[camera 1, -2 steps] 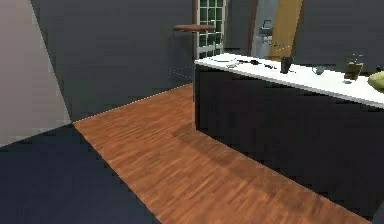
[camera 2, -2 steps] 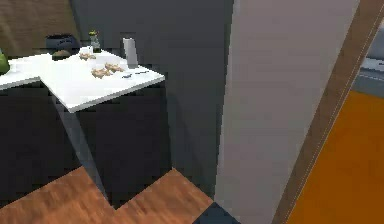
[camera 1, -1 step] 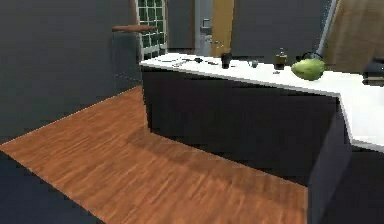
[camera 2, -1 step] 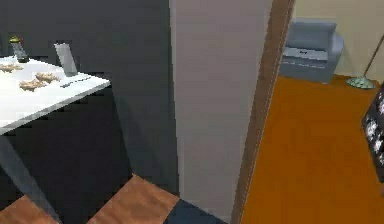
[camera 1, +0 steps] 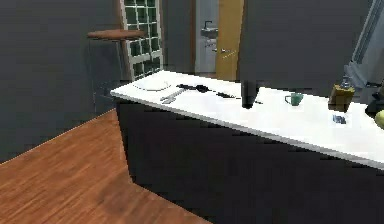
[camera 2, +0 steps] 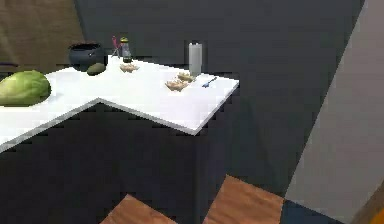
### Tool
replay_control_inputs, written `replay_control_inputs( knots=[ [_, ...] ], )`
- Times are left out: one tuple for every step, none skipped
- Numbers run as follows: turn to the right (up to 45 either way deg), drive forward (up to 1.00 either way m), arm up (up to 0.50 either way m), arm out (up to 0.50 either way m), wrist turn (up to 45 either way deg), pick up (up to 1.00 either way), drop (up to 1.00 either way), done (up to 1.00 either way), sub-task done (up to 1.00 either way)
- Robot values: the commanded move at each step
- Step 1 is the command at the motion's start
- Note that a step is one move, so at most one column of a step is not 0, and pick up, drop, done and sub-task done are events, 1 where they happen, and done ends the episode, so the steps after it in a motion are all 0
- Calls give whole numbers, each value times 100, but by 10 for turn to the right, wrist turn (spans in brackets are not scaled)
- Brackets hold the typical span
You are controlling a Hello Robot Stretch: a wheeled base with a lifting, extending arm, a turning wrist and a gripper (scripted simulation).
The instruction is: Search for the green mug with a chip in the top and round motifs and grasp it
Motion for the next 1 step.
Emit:
replay_control_inputs(
  knots=[
    [300,0,0,0,0,0,0,0,0]
  ],
)
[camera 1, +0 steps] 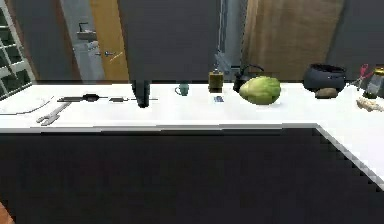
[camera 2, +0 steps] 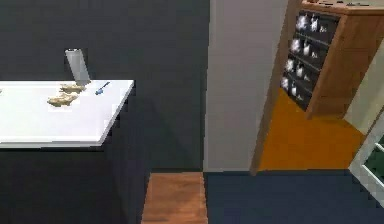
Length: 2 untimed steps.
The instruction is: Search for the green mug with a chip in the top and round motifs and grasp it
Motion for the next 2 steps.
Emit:
replay_control_inputs(
  knots=[
    [0,30,0,0,0,0,0,0,0],
    [-450,0,0,0,0,0,0,0,0]
  ],
)
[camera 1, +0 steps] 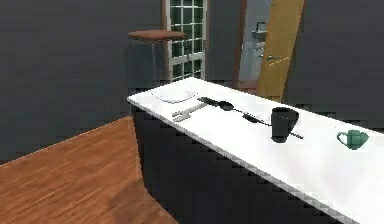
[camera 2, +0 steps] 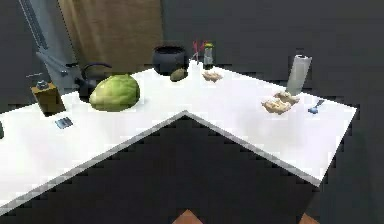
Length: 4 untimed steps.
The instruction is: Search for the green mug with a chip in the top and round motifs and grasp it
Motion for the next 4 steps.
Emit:
replay_control_inputs(
  knots=[
    [-420,0,0,0,0,0,0,0,0],
    [-60,0,0,0,0,0,0,0,0],
    [150,0,0,0,0,0,0,0,0],
    [0,100,0,0,0,0,0,0,0]
  ],
)
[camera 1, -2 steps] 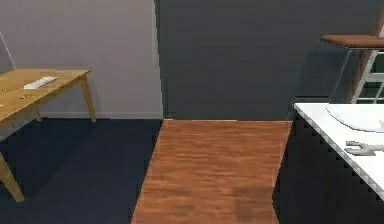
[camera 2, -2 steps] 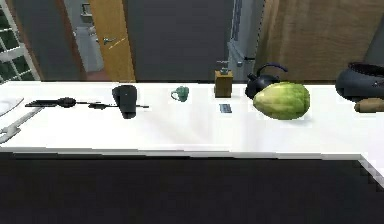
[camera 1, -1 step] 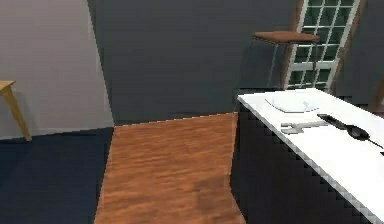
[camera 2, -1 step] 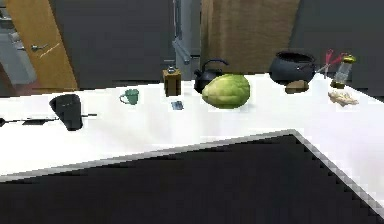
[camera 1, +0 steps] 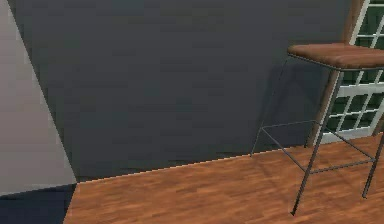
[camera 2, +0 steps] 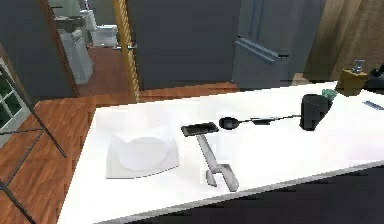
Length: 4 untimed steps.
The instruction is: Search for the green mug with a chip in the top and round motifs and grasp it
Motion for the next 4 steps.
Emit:
replay_control_inputs(
  knots=[
    [30,0,0,0,0,0,0,0,0],
    [0,30,0,0,0,0,0,0,0],
    [270,0,0,0,0,0,0,0,0],
    [0,20,0,0,0,0,0,0,0]
  ],
)
